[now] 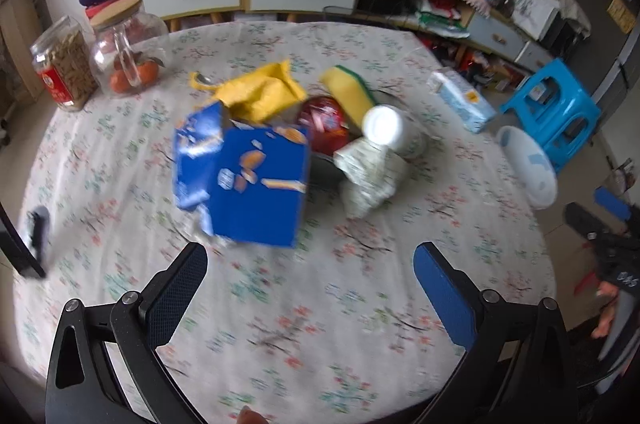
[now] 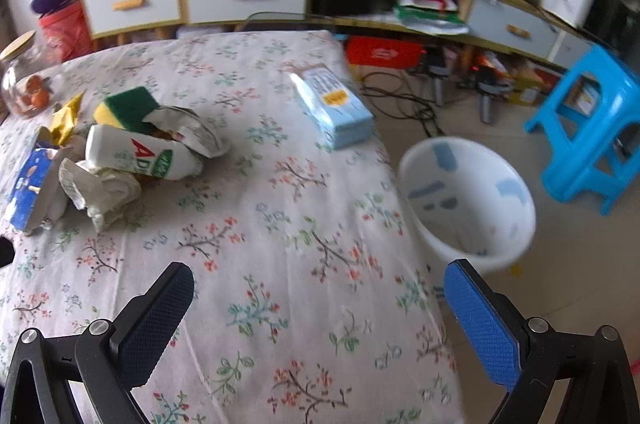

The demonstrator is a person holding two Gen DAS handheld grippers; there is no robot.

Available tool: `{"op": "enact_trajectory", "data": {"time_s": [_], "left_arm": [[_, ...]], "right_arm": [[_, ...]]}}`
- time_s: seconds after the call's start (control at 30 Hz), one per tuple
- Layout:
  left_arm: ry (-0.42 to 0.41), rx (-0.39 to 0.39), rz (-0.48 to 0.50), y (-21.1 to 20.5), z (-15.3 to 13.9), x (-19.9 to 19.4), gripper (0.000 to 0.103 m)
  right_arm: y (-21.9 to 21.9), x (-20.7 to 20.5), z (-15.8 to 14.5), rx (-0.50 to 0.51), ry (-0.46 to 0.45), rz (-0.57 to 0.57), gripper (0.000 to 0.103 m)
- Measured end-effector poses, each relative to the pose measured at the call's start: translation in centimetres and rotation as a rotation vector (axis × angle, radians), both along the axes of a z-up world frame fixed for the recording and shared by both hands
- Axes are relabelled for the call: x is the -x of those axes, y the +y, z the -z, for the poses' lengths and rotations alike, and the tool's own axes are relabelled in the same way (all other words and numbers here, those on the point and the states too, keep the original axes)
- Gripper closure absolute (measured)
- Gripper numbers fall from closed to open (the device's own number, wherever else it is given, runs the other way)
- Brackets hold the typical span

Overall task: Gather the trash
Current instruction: 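Reach the right gripper to the light-blue milk carton and close on it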

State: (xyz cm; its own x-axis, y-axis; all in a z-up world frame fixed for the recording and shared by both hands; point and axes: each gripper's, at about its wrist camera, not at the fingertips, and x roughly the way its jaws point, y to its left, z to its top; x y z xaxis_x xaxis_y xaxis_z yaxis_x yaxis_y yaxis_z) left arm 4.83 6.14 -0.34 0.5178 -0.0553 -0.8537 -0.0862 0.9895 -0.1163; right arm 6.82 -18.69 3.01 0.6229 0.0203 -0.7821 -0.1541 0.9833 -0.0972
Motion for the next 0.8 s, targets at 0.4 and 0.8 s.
{"op": "enact_trajectory", "data": {"time_s": [0.4, 0.8], "left_arm": [[0.062, -0.054, -0.025, 5.3, 0.8, -7.6, 0.000], [0.054, -0.119, -0.019, 4.2, 3.9, -14.3, 0.000]], "right_arm": [[0.0, -10.3, 1.4, -0.019, 0.138, -0.025, 0.000], [-0.9, -18.4, 6.7, -0.090, 0.187, -0.005, 0.000]]}}
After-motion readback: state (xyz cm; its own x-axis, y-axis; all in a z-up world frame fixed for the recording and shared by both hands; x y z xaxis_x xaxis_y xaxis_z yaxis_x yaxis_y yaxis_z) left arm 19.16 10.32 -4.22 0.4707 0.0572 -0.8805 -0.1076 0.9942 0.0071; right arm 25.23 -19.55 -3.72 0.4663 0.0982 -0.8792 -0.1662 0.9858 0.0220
